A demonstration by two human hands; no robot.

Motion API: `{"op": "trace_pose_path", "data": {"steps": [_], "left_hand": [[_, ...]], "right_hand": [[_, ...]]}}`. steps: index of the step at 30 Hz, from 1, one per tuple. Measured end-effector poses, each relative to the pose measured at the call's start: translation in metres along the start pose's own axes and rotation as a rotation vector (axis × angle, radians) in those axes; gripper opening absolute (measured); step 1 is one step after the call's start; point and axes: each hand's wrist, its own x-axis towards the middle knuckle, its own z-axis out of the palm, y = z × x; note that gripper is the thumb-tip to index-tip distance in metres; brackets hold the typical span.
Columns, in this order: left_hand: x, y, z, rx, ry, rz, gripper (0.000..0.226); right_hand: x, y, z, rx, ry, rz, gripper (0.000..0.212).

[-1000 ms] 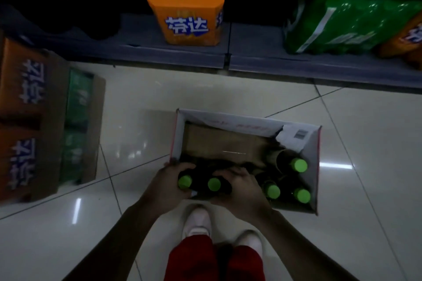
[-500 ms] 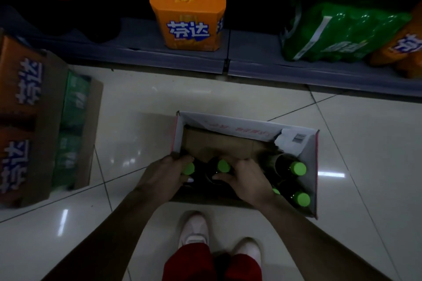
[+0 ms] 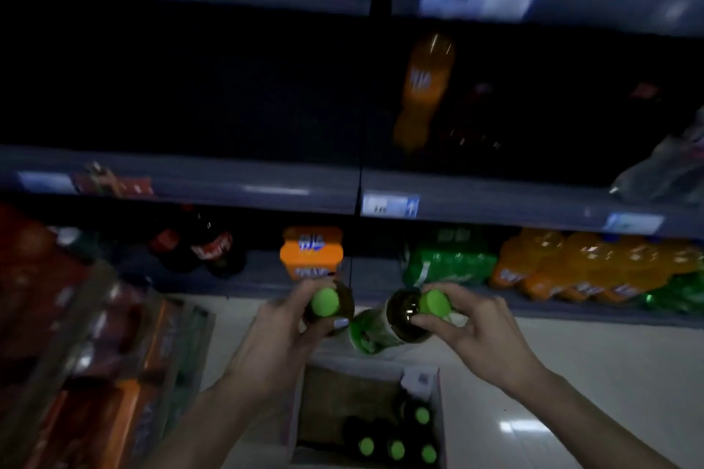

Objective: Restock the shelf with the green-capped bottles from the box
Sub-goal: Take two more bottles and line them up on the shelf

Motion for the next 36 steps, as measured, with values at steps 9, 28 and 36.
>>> {"op": "trace_pose_path", "data": {"steps": [9,28,36], "left_hand": [[0.058,0.260,-0.192,-0.229,0.365,0.327,0.027],[0.183,0.520,-0.359,-0.542,0.524,0.854,0.012],[0.259,0.548,-0.376,-0.705,0.551,0.770,0.012]], "right_hand": [[0.016,-0.251,-0.226,0.074,0.304,-0.331,0.022],[0.088,-0.457,-0.460,0.509,0.625,-0.775,0.009],[0.166,-0.457,-0.513,0.520,0.635,-0.717,0.012]]}}
